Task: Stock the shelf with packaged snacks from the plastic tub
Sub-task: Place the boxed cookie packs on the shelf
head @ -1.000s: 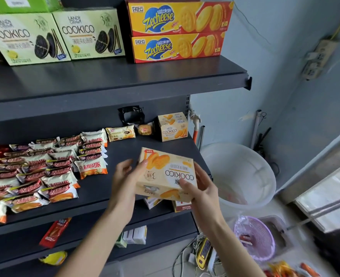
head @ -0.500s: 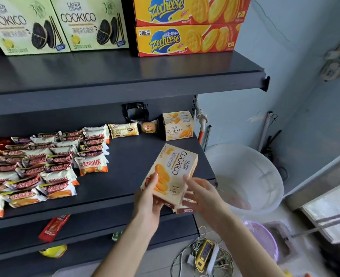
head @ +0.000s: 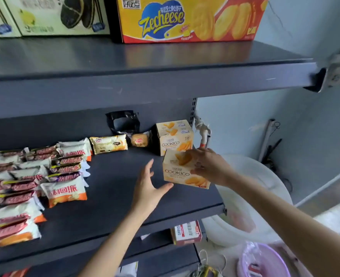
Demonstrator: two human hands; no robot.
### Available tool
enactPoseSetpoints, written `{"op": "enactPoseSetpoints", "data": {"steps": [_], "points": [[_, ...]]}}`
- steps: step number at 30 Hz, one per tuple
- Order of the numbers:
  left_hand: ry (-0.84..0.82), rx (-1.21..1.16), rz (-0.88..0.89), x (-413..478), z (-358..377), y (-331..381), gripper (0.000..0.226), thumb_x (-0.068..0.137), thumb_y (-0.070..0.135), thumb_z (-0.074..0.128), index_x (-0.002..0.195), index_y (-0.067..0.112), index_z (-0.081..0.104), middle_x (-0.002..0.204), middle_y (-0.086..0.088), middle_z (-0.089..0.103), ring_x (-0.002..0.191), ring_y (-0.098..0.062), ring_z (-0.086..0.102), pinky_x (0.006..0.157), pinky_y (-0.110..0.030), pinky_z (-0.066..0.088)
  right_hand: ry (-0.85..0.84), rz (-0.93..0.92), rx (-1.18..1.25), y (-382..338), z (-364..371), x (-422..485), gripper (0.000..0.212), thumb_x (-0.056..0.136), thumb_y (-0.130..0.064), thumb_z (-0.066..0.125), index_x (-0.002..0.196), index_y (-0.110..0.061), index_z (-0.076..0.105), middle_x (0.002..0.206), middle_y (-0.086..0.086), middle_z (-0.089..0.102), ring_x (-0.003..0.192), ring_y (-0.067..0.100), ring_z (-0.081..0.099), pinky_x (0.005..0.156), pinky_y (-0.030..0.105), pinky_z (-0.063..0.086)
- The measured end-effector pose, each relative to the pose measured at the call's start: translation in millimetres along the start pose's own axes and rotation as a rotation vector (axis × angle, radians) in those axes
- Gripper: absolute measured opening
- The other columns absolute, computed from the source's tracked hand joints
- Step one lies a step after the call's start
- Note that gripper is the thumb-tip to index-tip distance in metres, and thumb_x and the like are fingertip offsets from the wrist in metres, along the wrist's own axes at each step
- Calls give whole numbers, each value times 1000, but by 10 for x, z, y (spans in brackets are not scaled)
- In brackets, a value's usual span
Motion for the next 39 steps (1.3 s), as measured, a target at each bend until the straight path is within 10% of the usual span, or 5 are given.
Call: {"op": "enactPoseSetpoints", "data": {"steps": [9, 21, 30, 39], "points": [[-57, 5, 150, 1072, 528, -460, 68, 71, 19, 83, 126, 36, 47, 112, 23, 61, 106, 5, 55, 83, -10, 46, -91, -145, -233, 506, 443, 790, 62, 94, -24, 57, 148, -32, 27, 149, -8, 34, 135, 16, 30, 110, 29, 23], [288, 69, 280, 1389, 608, -456, 71, 71, 32, 83, 133, 14, 53, 113, 0, 55, 107, -19, 56, 91, -37, 49, 194, -179, -443, 588, 593, 1086, 78, 89, -34, 63, 150, -21, 18, 153, 5, 25, 140, 26, 25, 115, 40, 22], [306, 168, 224, 1364, 712, -634, 72, 76, 27, 79, 137, 4, 47, 138, -15, 44, 124, -30, 48, 95, -30, 38, 252, -75, -526, 693, 700, 1140, 77, 95, -40, 52, 152, -31, 1, 158, 5, 11, 144, 33, 11, 115, 57, 7], [323, 190, 211, 1436, 709, -631, 49, 84, 32, 71, 125, 13, 54, 114, -7, 69, 103, -32, 64, 83, -43, 52, 290, -68, -505, 708, 713, 1251, 72, 96, -40, 48, 152, -31, 4, 160, 5, 6, 144, 34, 10, 115, 57, 4]]}}
Point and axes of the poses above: each hand's wrist, its own x-axis towards the middle knuckle, its own z-axis out of the palm, y = z × x, the point moved 7 cm from there along x, towards the middle knuckle
